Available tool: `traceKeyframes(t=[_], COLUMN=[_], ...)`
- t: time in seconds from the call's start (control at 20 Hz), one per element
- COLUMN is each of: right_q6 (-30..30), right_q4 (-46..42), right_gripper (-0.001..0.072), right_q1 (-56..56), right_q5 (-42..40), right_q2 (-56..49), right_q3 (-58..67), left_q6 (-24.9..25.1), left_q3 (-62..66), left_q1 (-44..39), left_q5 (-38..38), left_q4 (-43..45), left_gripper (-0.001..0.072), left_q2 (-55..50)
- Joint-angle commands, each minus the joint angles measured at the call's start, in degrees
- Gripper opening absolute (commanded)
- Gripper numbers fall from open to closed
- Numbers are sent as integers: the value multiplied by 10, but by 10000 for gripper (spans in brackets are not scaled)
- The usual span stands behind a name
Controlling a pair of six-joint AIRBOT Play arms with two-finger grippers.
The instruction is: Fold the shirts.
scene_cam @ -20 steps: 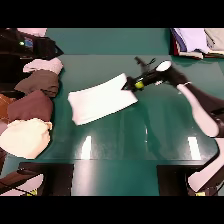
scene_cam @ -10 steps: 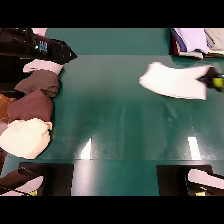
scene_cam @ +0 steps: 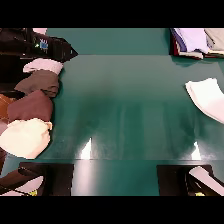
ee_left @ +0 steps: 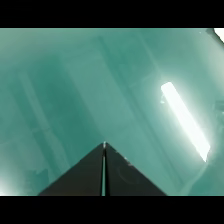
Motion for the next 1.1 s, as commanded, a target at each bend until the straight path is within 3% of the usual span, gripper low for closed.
traceKeyframes(t=[0.0,0.1,0.15,0.25,0.3,0.45,0.6,0.9,0.95,1.0,1.05], right_q6=[0,0,0,0,0,0,0,0,0,0,0], right_q4=[-31,-66,-86,-125,-152,-190,-156,-65,-66,-67,-67], right_gripper=[13,16,93,539,627,630,629,626,580,474,320], right_q1=[-10,17,28,34,32,16,39,241,290,332,376], right_q5=[7,28,42,61,75,137,155,150,148,144,136], right_q2=[36,46,51,60,65,81,108,142,141,141,141], right_q3=[-58,-67,-64,-47,-32,22,45,47,48,47,47], left_q6=[-1,-1,-1,-1,-1,-1,0,-1,-1,-1,-1], left_q3=[0,0,0,0,0,0,0,0,0,0,0], left_q1=[0,0,0,0,0,0,0,0,0,0,0], left_q5=[1,0,-1,-4,-5,-5,6,6,6,6,6], left_q4=[0,0,0,0,0,0,0,-2,-2,-2,-2], left_gripper=[22,22,22,22,23,23,23,23,22,23,23], left_q2=[0,0,0,0,0,0,0,0,0,0,0])
